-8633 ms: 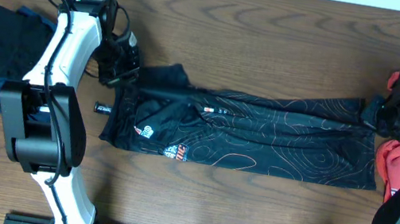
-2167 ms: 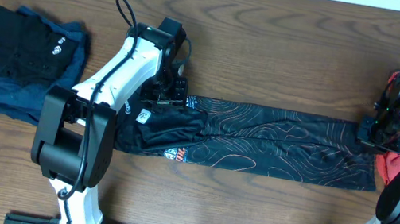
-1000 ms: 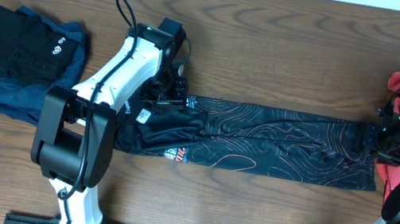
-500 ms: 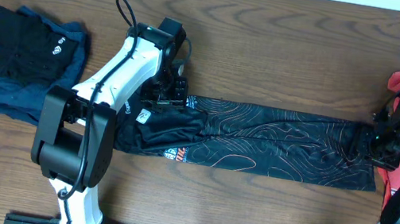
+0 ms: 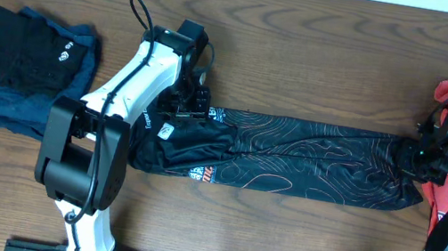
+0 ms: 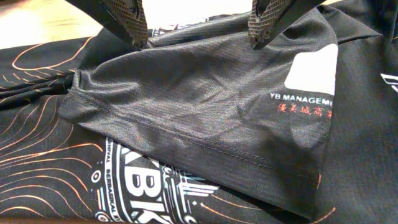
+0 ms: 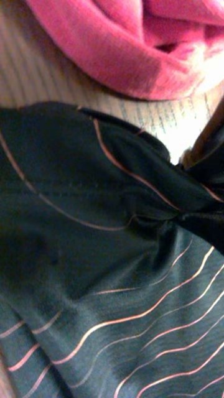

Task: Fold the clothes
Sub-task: 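Fold the strip's right end leftward toward the left gripper with the right gripper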

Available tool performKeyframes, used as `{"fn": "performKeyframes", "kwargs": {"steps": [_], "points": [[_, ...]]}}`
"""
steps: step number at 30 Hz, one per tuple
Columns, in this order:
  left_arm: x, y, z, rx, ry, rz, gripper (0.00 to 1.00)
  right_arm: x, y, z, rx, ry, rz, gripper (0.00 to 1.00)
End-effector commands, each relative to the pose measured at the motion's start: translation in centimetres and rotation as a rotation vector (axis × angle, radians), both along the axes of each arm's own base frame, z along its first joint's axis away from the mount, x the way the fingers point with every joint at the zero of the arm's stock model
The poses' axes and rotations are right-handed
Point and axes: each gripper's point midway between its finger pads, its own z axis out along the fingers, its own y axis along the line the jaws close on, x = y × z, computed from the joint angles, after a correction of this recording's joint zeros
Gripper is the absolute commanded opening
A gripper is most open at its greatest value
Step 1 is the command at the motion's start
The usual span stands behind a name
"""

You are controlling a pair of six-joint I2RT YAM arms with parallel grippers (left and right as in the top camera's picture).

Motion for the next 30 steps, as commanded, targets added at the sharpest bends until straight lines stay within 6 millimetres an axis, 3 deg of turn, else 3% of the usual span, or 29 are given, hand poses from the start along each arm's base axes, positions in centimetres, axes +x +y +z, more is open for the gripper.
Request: {"fn": "performKeyframes", "kwargs": {"steps": [1, 5, 9, 12, 14, 18, 22, 30], "points": [[0.1, 0.5, 0.5, 0.007, -0.017, -0.013, 0.54, -1.8, -1.1, -1.8, -0.05, 0.086, -0.013, 0.01], [0.1, 1.6, 1.1, 0.009, -0.013, 0.019, 0.54, -0.5, -1.9, 0.3, -0.074, 0.068, -0.018, 0.01], [0.1, 3.1, 1.6, 0.011, -0.005, 0.06, 0.54, 2.0, -1.7, 4.3, -0.077, 0.01, 0.001, 0.01], [0.1, 3.8, 1.6, 0.013, 0.007, 0.081, 0.54, 3.5, -0.1, 7.6, -0.092, -0.034, 0.051, 0.01], [0.1, 3.9, 1.6, 0.013, 0.008, 0.084, 0.54, 4.1, 2.4, 9.4, -0.087, -0.056, 0.111, 0.01], [0.2, 3.8, 1.6, 0.013, 0.004, 0.084, 0.54, 3.6, 6.8, 9.9, -0.073, -0.023, 0.21, 0.01], [0.2, 3.8, 1.6, 0.012, 0.002, 0.084, 0.54, 2.7, 11.5, 8.8, -0.061, 0.025, 0.301, 0.01], [0.2, 3.8, 1.6, 0.012, 0.001, 0.084, 0.55, 1.9, 18.4, 7.7, -0.058, 0.038, 0.404, 0.01]]}}
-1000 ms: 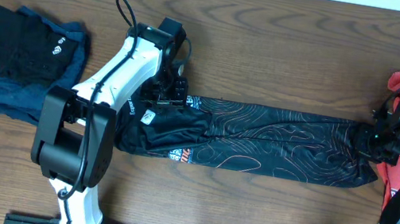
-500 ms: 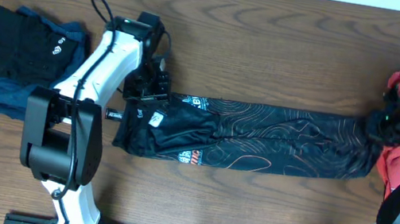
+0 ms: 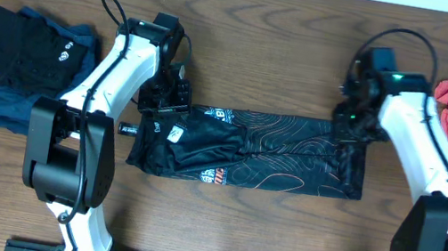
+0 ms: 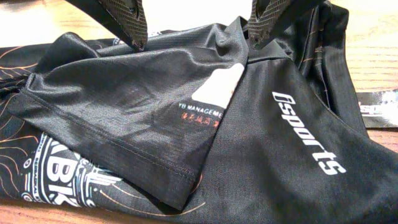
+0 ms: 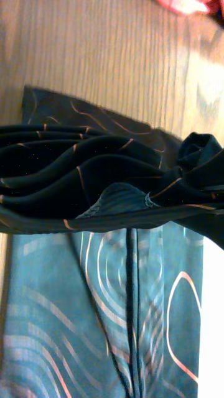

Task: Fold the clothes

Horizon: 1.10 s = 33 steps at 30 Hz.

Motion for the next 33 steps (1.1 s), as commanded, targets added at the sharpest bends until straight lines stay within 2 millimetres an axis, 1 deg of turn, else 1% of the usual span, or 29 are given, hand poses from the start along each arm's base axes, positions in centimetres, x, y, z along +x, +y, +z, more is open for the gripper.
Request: {"fn": "performKeyframes", "kwargs": {"steps": [1, 5, 9, 17, 23, 25, 27, 31, 33], "points": [[0.1, 0.2, 0.8, 0.006, -0.031, -0.018, 0.54, -0.6, 2.1, -1.1, -0.003, 0.028, -0.005, 0.01], [0.1, 0.2, 0.8, 0.006, -0.031, -0.018, 0.55, -1.1, 4.1, -1.9, -0.008, 0.047, 0.023, 0.01], [0.1, 0.2, 0.8, 0.006, -0.031, -0.018, 0.54, -1.6, 5.5, -2.5, -0.014, 0.061, 0.059, 0.02], [0.1, 0.2, 0.8, 0.006, -0.031, -0.018, 0.54, -1.5, 7.0, -2.6, 0.012, 0.045, 0.051, 0.05], [0.1, 0.2, 0.8, 0.006, -0.031, -0.018, 0.55, -1.9, 7.9, -2.6, 0.063, 0.064, 0.053, 0.13], [0.1, 0.2, 0.8, 0.006, -0.031, -0.018, 0.55, -2.1, 8.6, -2.6, 0.106, 0.08, 0.055, 0.14], [0.1, 0.2, 0.8, 0.006, -0.031, -0.018, 0.54, -2.6, 9.6, -2.4, 0.162, 0.101, 0.082, 0.18], [0.1, 0.2, 0.8, 0.006, -0.031, -0.018, 0.54, -3.5, 11.0, -2.1, 0.249, 0.139, 0.147, 0.39], [0.1, 0.2, 0.8, 0.006, -0.031, -0.018, 0.55, -3.5, 11.0, -2.1, 0.25, 0.139, 0.146, 0.4]]}}
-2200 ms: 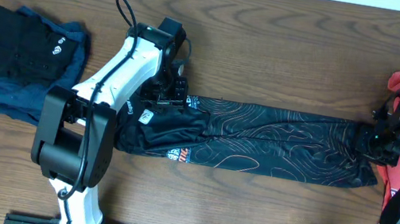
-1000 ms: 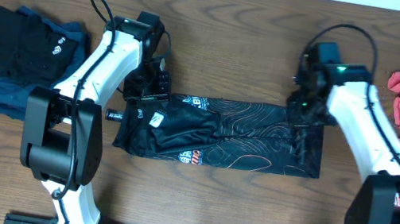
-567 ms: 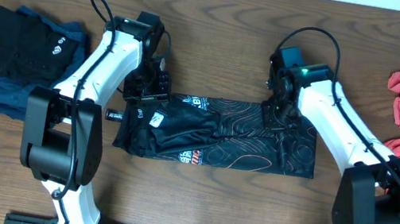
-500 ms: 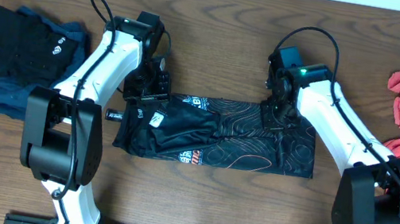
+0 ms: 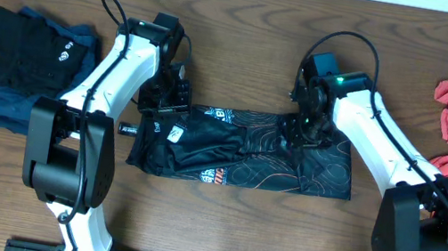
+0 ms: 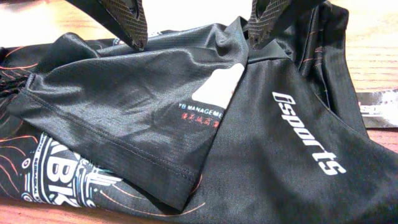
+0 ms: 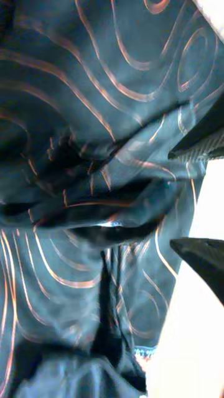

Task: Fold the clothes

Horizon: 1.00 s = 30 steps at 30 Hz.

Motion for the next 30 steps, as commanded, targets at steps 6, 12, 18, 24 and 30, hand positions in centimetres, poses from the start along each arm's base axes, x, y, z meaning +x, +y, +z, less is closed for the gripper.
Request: {"fn": "performKeyframes", "kwargs": {"steps": [6, 12, 18, 24, 30], "points": [[0.1, 0.2, 0.8, 0.006, -0.031, -0.018, 0.54, 0.2, -1.5, -0.7, -0.105, -0.013, -0.014, 0.25], [0.1, 0.2, 0.8, 0.006, -0.031, -0.018, 0.55, 0.4, -4.1, -1.0, -0.252, -0.04, -0.067, 0.39], [0.1, 0.2, 0.8, 0.006, -0.031, -0.018, 0.55, -1.2, -4.7, -2.7, -0.27, 0.002, -0.058, 0.4], [0.1, 0.2, 0.8, 0.006, -0.031, -0.018, 0.55, -2.6, -5.2, -4.5, -0.277, 0.029, -0.055, 0.39], [0.1, 0.2, 0.8, 0.006, -0.031, -0.018, 0.55, -3.0, -5.3, -5.4, -0.278, 0.03, -0.055, 0.41]]}}
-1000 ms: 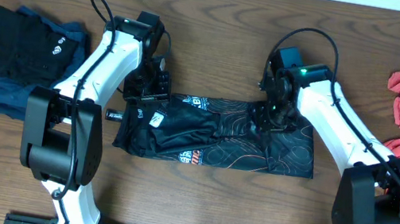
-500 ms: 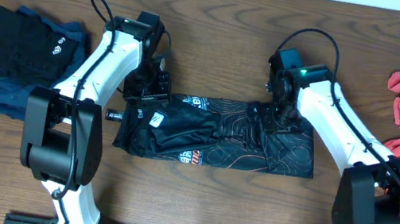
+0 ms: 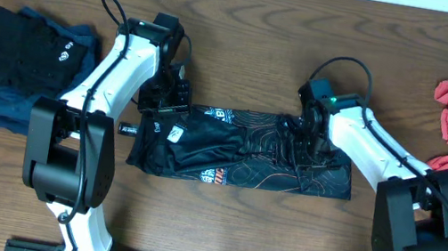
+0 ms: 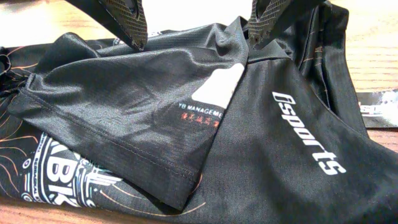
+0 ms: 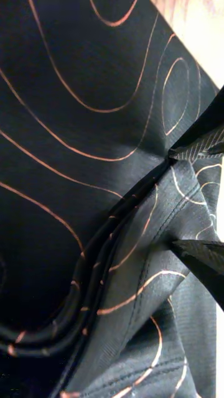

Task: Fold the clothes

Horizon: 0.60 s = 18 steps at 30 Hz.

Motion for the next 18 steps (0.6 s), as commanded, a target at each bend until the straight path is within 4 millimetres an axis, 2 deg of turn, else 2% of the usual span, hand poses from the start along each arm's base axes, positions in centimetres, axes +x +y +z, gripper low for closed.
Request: {"fn": "performKeyframes", "kwargs": {"steps": [1, 4, 8, 14, 18], "points": [[0.1, 0.2, 0.8, 0.006, -0.031, -0.018, 0.55, -0.2, 0.0, -0.6, -0.017, 0.004, -0.004, 0.41], [0.1, 0.2, 0.8, 0.006, -0.031, -0.018, 0.55, 0.0, 0.0, -0.7, -0.013, -0.005, -0.004, 0.37], [0.1, 0.2, 0.8, 0.006, -0.03, -0.018, 0.55, 0.0, 0.1, -0.7, -0.01, -0.006, -0.004, 0.17], [0.1, 0.2, 0.8, 0.006, -0.031, -0.018, 0.55, 0.0, 0.2, -0.7, -0.002, -0.004, 0.006, 0.04], [0.1, 0.2, 0.8, 0.006, -0.031, -0.018, 0.55, -0.8, 3.1, -0.7, 0.163, 0.045, 0.125, 0.01]]}}
